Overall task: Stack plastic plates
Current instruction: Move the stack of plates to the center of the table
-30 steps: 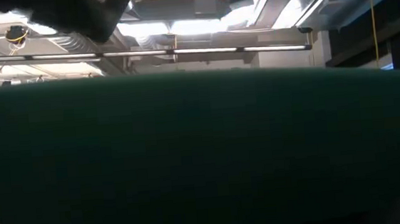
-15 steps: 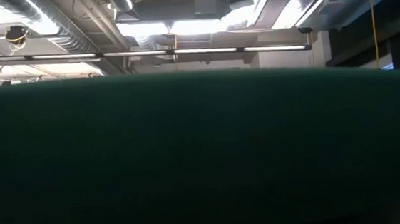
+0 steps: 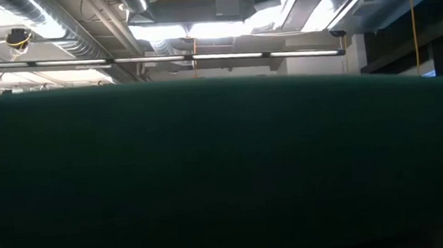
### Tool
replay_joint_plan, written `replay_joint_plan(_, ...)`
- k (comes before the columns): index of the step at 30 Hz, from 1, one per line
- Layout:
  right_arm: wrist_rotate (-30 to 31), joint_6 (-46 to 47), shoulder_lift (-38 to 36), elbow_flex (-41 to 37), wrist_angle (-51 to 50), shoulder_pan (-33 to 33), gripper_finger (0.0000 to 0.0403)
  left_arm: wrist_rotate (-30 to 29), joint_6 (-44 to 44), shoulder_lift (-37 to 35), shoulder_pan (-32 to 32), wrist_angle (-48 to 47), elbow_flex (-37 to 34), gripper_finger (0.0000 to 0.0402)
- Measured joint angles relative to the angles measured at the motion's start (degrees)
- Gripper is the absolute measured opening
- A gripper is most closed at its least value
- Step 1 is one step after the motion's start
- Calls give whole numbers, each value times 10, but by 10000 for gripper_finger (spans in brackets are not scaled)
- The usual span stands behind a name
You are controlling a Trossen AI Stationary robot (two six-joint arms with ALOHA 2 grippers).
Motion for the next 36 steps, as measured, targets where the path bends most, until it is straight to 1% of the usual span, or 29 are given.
replay_joint_plan(5,-5,-27,15,0,18,-27,128,-10,5,9,13,13,0,71)
replay_joint_plan(9,-3,-32,16,0,15,-40,128,-18,35,9,25,20,0,68)
replay_joint_plan(12,2,-42,16,0,12,-43,128,-38,45,9,30,17,0,69)
replay_joint_plan(19,38,-50,16,0,-1,-55,128,-57,54,8,44,-20,1,72)
replay_joint_plan(21,44,-56,16,0,-5,-62,128,-83,64,8,46,-35,1,72)
replay_joint_plan(26,60,-75,16,0,-11,-87,128,-184,87,7,55,-65,2,72)
replay_joint_plan(29,72,-77,16,0,-25,-109,128,-230,101,8,65,-70,1,72)
replay_joint_plan(32,71,-77,15,0,-42,-130,128,-257,104,8,74,-86,1,73)
replay_joint_plan(36,69,-83,13,1,-64,-155,128,-274,106,8,87,-114,2,73)
